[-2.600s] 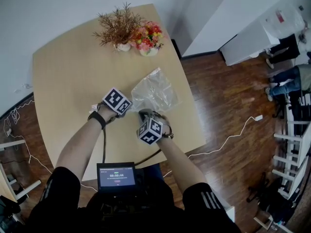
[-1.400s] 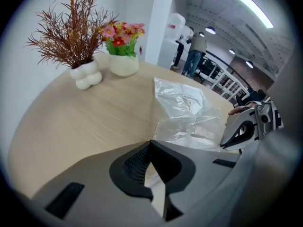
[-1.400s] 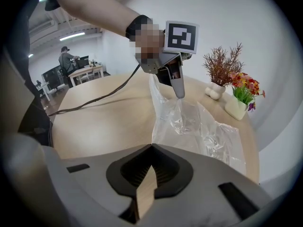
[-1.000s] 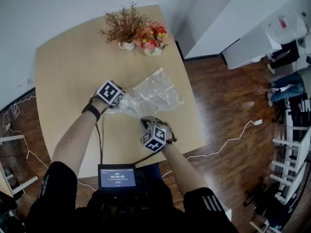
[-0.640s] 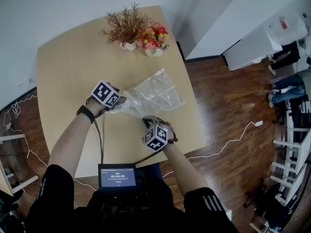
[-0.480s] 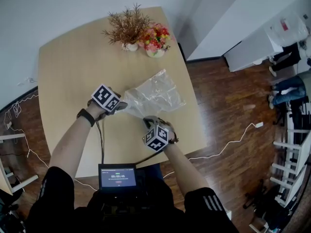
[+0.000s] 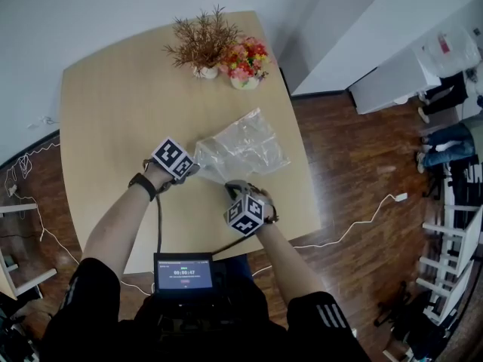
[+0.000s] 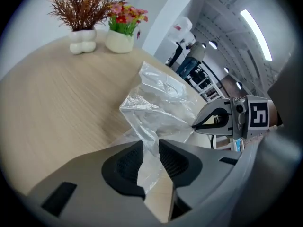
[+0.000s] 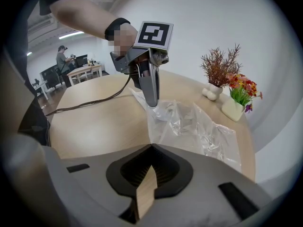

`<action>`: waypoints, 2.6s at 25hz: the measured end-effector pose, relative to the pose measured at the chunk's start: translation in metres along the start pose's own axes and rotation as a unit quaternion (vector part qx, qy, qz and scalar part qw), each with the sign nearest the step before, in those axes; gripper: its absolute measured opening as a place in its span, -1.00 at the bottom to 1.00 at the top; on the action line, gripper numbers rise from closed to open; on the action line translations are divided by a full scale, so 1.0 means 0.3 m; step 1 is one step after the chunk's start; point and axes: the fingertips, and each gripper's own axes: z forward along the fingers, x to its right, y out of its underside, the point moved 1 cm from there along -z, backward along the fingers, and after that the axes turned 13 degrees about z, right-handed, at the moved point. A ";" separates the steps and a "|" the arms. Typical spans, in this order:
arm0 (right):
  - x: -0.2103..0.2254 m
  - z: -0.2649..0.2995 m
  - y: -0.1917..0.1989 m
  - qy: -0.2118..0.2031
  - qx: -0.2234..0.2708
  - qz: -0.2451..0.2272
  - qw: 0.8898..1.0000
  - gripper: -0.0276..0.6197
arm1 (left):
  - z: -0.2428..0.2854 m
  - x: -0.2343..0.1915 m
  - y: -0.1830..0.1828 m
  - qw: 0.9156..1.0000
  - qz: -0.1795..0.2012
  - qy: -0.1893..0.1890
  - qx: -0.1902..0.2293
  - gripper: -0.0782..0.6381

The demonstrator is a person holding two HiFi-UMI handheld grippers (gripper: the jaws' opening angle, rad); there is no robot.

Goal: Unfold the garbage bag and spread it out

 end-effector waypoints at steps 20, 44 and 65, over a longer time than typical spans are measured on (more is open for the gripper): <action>0.039 -0.070 -0.077 0.036 0.041 0.008 0.998 -0.61 | -0.016 0.002 -0.008 1.000 0.018 -0.001 0.007 -0.77; -0.119 0.162 -0.212 0.013 -0.041 -0.097 0.994 -0.43 | -0.011 0.028 -0.030 1.000 0.021 0.001 0.015 -0.77; -0.149 0.133 -0.194 0.015 -0.038 -0.119 0.992 -0.86 | -0.073 -0.076 -0.023 0.997 0.054 -0.046 -0.008 -0.78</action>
